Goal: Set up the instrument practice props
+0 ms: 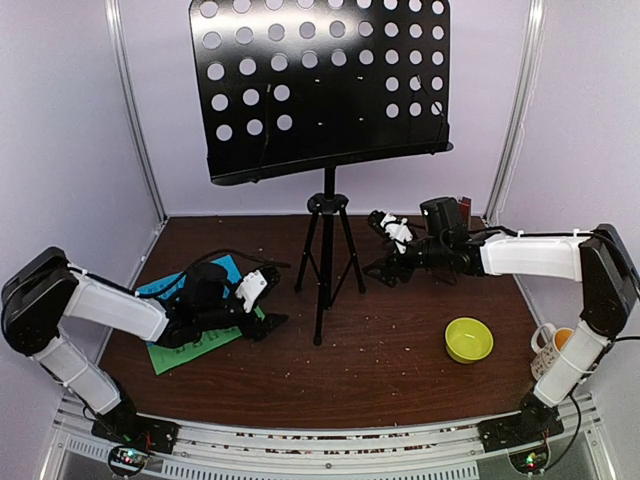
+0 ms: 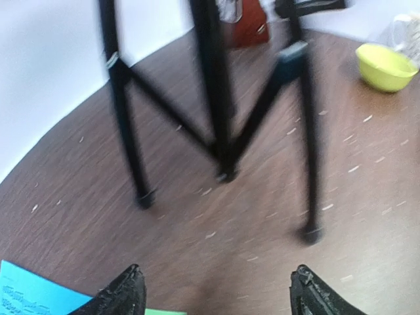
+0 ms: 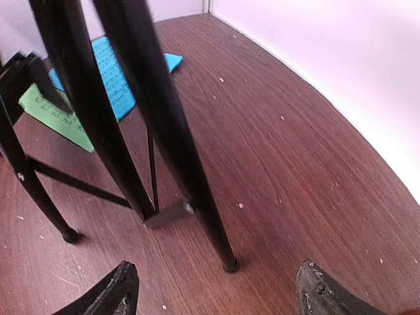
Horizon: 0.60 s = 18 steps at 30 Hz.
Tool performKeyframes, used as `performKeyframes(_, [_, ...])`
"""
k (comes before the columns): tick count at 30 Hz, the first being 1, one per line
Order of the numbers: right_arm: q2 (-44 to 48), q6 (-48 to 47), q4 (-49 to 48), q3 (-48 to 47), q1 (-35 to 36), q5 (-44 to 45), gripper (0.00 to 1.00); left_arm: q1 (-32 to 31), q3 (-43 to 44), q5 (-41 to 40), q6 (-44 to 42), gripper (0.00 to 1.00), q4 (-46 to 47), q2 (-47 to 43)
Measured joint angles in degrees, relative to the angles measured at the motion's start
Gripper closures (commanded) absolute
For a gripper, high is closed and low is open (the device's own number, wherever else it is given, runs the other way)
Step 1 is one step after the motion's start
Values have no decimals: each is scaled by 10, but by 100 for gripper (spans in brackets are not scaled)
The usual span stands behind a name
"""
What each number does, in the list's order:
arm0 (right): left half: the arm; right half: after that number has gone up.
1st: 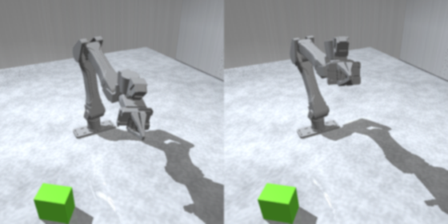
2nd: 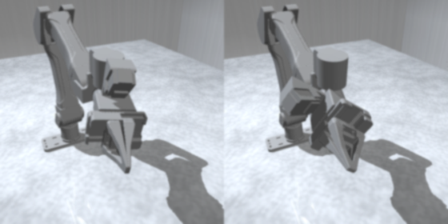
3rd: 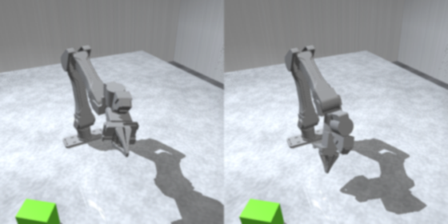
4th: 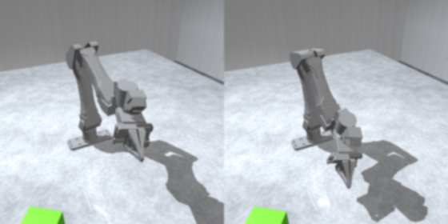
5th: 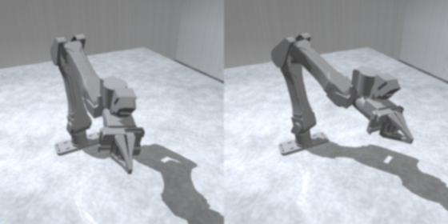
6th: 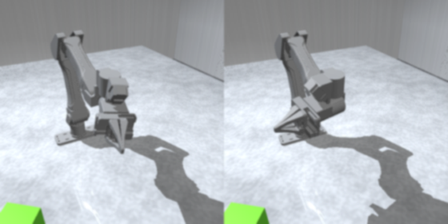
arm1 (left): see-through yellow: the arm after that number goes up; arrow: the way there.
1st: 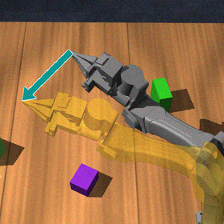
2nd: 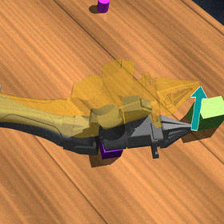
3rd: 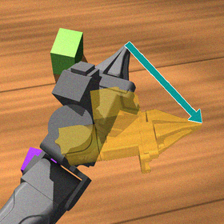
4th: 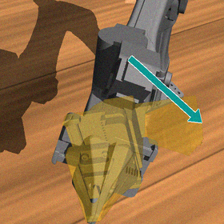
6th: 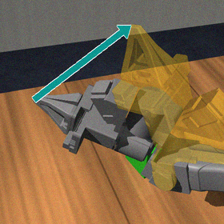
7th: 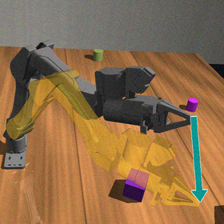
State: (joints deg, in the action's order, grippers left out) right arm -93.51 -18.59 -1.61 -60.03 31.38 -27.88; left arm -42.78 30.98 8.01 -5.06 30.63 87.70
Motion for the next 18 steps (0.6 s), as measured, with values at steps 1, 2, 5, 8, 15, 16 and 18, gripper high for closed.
performKeyframes(1, [-8,3,-1,-10,-3,-12,16,-14,-8,-5,10,21,11,-9])
performKeyframes(2, [-15,7,-2,-19,-4,-24,16,-31,-16,-16,22,20,22,-17])
performKeyframes(5, [-38,9,-1,-47,-7,-59,16,-87,-22,-49,58,20,47,-22])
performKeyframes(8, [-52,9,-2,-64,-7,-85,17,-131,-20,-85,92,20,76,-13])
performKeyframes(15, [-83,10,-4,-100,-9,-123,22,-154,35,-152,158,26,115,70])
performKeyframes(16, [-88,11,-5,-104,-9,-129,24,-155,44,-160,167,27,119,82])
performKeyframes(18, [-97,13,-7,-111,-9,-138,27,-155,57,-171,179,30,127,99])
